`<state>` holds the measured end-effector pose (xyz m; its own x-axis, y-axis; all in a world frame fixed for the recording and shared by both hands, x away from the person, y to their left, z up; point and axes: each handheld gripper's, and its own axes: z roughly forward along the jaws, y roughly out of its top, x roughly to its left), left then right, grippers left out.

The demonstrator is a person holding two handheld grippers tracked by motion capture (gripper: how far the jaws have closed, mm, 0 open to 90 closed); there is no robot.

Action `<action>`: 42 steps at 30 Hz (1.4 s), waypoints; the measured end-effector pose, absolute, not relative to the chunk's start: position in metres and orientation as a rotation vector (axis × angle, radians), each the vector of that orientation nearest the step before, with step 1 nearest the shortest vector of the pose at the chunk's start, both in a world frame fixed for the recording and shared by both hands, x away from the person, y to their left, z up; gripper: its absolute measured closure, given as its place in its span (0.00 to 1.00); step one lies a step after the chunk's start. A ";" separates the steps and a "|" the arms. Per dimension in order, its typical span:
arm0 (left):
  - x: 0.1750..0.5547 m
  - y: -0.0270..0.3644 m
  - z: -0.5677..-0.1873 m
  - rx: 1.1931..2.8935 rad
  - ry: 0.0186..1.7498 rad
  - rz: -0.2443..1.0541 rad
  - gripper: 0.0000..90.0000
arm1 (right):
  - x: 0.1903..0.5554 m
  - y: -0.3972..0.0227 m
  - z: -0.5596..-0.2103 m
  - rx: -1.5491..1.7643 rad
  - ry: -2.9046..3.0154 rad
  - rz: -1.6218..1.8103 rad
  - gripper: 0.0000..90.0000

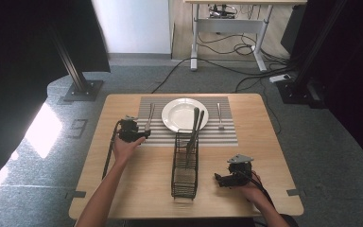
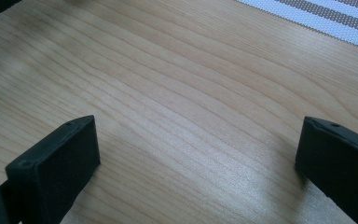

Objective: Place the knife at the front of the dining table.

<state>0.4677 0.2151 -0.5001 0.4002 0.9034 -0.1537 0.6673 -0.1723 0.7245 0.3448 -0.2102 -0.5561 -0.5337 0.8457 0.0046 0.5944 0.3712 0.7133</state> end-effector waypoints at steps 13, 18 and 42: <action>0.405 0.233 -0.483 1.902 1.217 0.337 0.36 | 0.345 -0.210 -0.556 1.257 2.274 0.958 0.00; 0.385 0.237 -0.482 1.899 1.185 0.313 0.36 | 0.345 -0.210 -0.556 1.257 2.274 0.958 0.00; 0.338 0.237 -0.491 1.969 1.109 0.299 0.37 | 0.345 -0.210 -0.556 1.257 2.274 0.958 0.00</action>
